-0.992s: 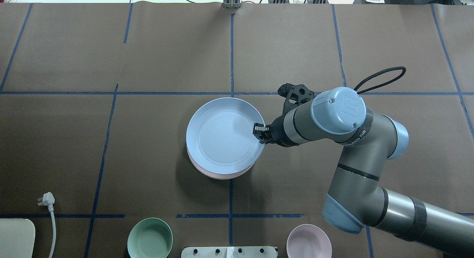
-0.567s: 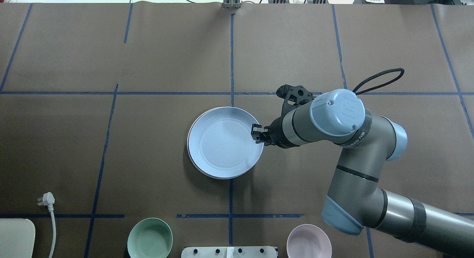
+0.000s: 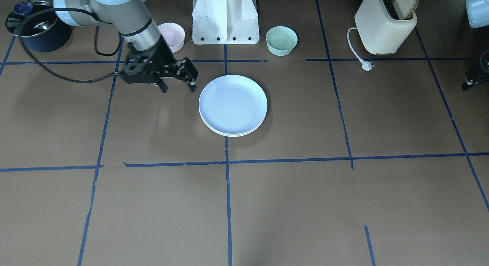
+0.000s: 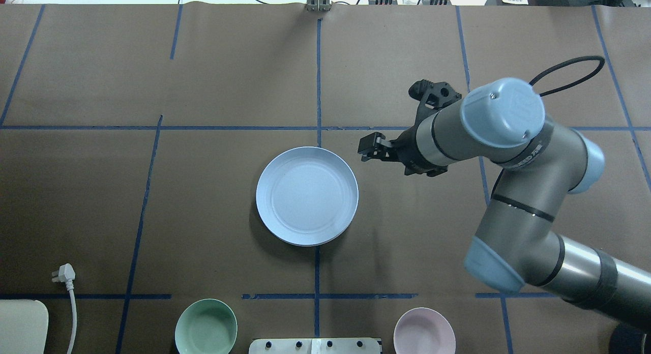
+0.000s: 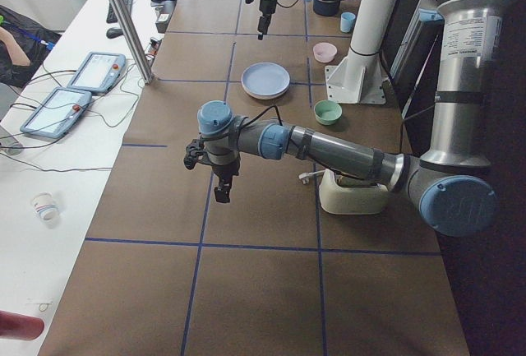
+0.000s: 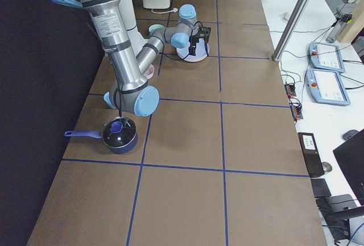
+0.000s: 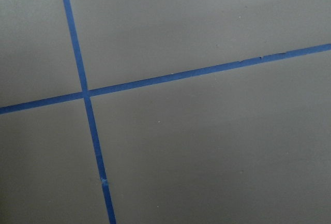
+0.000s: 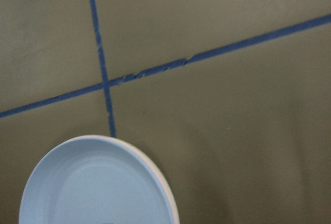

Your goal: Stack three plates with pink and blue

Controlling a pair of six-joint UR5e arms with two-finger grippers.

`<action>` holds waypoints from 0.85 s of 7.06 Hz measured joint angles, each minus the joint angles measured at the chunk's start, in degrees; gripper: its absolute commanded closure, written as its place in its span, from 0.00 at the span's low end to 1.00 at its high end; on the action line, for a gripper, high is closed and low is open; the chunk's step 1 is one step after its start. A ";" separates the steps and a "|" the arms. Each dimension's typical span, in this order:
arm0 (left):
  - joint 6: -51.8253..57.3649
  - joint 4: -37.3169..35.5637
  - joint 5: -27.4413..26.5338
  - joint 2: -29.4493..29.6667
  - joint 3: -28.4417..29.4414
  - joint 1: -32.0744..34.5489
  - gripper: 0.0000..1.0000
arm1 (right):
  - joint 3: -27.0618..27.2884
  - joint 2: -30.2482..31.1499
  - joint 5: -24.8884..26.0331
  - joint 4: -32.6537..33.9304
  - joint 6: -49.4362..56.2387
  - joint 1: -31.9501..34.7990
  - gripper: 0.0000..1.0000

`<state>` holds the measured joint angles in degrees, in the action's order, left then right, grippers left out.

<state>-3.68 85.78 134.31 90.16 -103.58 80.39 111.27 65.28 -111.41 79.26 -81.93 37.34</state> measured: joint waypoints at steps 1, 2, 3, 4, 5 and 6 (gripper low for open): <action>2.98 -0.24 -0.01 -0.32 1.52 2.41 0.00 | 1.23 1.35 -3.31 4.01 6.39 4.46 0.00; 6.93 -0.46 0.03 -0.40 4.44 5.69 0.00 | 3.12 5.51 -7.09 6.65 16.65 9.58 0.00; 9.15 -0.37 0.11 -0.45 7.99 8.18 0.00 | 4.27 10.78 -11.00 7.77 28.24 15.11 0.00; 9.96 -0.02 0.14 -0.54 10.62 9.31 0.00 | 4.03 15.78 -14.80 8.24 40.05 21.33 0.00; 10.17 0.17 0.16 -0.55 11.80 9.80 0.00 | 2.25 19.95 -17.95 8.42 51.44 27.39 0.00; 10.13 0.23 0.16 -0.54 12.22 9.97 0.00 | -0.86 23.06 -20.36 8.39 61.85 32.58 0.00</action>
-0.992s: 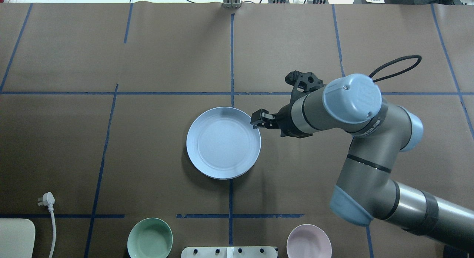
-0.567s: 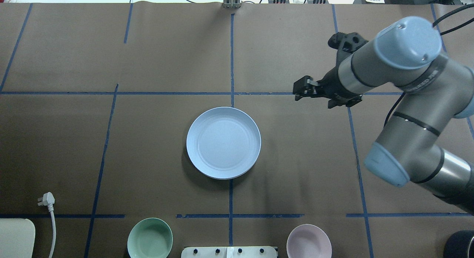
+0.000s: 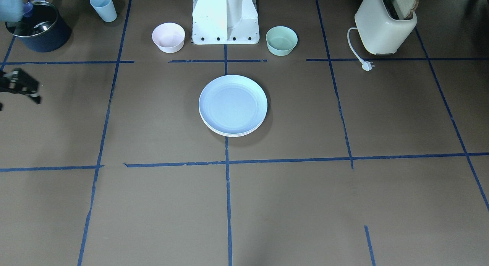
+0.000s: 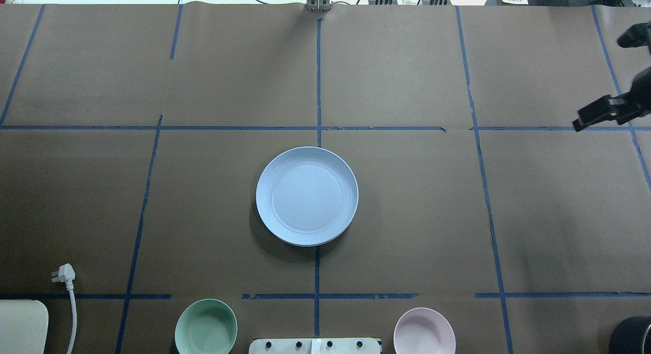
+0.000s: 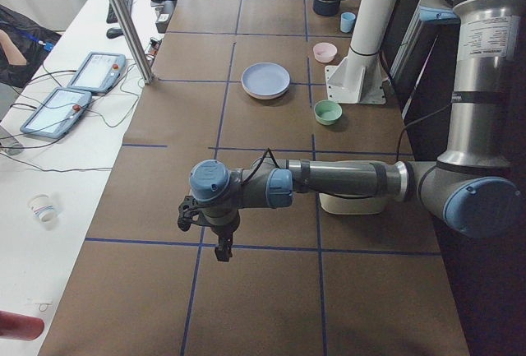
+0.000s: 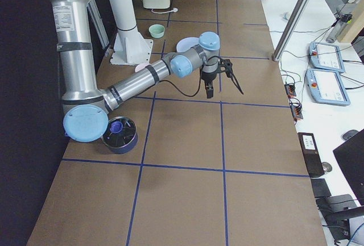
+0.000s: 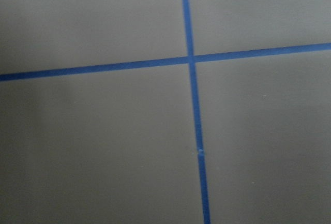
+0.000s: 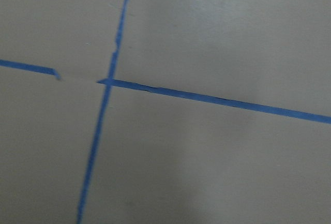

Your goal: Stack three plates with pink and blue

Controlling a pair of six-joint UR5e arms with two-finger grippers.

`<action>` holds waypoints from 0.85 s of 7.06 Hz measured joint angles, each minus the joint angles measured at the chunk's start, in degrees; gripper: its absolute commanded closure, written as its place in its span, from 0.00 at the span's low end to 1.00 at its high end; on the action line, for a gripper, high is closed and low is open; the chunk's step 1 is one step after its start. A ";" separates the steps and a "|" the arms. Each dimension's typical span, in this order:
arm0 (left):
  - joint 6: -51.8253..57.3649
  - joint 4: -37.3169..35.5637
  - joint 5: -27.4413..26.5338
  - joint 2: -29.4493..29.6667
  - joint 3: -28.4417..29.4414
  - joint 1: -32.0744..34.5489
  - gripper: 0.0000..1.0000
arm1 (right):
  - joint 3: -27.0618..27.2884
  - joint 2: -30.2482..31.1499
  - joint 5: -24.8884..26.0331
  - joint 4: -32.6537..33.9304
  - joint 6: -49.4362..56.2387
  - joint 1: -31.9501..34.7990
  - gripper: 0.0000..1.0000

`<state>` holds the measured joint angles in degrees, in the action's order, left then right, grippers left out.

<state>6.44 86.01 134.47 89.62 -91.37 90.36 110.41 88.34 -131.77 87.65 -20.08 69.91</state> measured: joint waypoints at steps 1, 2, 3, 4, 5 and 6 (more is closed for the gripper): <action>-0.12 0.01 0.03 0.01 0.09 0.04 0.00 | -4.13 2.23 -2.49 -0.13 8.41 4.97 0.00; -0.20 -0.02 0.06 0.05 0.15 0.05 0.00 | -9.09 3.91 -5.40 -0.25 14.52 10.51 0.00; -0.27 -0.03 0.08 0.06 0.19 0.04 0.00 | -13.76 5.09 -7.52 -0.51 17.73 15.31 0.00; -0.34 -0.01 0.09 0.05 0.19 0.05 0.00 | -16.74 5.78 -8.38 -0.85 19.13 18.28 0.00; -0.36 -0.01 0.09 0.03 0.19 0.07 0.00 | -17.81 5.96 -8.53 -1.09 19.52 19.82 0.00; -0.35 0.01 0.09 0.03 0.20 0.08 0.00 | -17.92 5.90 -8.17 -1.27 19.49 20.46 0.00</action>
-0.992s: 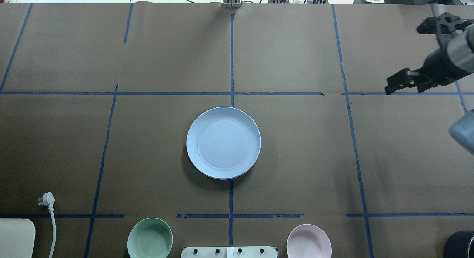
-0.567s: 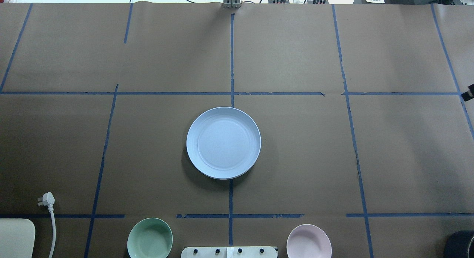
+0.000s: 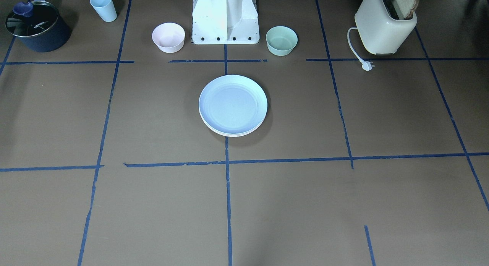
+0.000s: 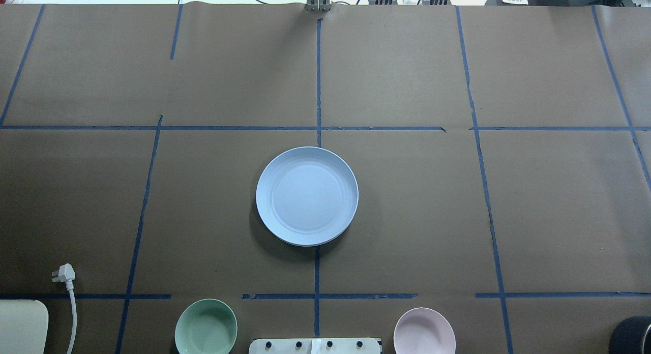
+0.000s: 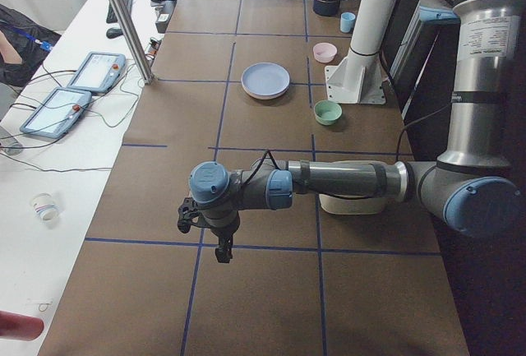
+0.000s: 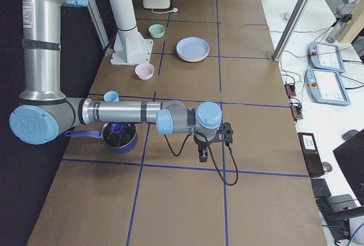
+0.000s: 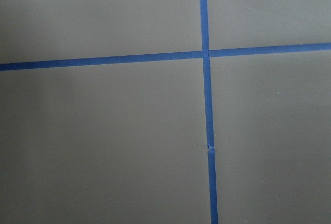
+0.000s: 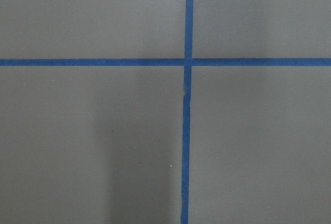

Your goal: Stack three plates with pink and blue

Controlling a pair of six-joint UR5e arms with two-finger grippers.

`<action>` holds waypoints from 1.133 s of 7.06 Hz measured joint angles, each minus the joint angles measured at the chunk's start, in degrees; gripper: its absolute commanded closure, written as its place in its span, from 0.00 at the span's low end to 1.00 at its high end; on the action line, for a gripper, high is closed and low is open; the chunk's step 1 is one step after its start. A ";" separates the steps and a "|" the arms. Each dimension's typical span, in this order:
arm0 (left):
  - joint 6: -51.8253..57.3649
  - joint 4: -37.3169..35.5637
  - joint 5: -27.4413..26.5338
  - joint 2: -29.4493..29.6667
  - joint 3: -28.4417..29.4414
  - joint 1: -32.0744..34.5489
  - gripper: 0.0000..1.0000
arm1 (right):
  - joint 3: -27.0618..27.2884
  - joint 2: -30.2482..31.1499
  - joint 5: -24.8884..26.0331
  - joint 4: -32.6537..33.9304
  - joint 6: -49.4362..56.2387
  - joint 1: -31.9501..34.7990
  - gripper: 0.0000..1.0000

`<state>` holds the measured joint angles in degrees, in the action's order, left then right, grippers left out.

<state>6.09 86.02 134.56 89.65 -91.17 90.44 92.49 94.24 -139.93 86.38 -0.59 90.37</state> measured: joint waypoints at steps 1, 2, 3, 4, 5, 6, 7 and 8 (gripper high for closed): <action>0.03 0.01 0.00 0.00 0.01 -0.01 0.00 | 0.42 0.09 0.99 -0.01 0.05 0.40 0.00; 0.05 0.02 0.00 0.00 0.02 -0.05 0.00 | 1.04 0.30 1.99 0.05 0.11 0.82 0.00; 0.08 0.02 0.00 0.00 0.01 -0.05 0.00 | 1.47 0.40 2.45 0.08 0.06 1.11 0.00; 0.12 0.02 0.00 0.00 -0.02 -0.03 0.00 | 1.62 0.40 2.52 0.18 -0.19 1.23 0.00; 0.14 0.02 0.00 0.00 -0.05 -0.01 0.00 | 1.66 0.44 2.43 0.34 -0.46 1.26 0.00; 0.15 0.02 0.00 0.00 -0.05 -0.01 0.00 | 1.69 0.47 2.35 0.41 -0.57 1.29 0.00; 0.15 0.02 0.00 0.00 -0.06 -0.02 0.00 | 1.72 0.49 2.29 0.44 -0.61 1.29 0.00; 0.15 0.02 0.00 -0.09 -0.09 -0.03 0.00 | 1.72 0.48 2.22 0.45 -0.68 1.30 0.00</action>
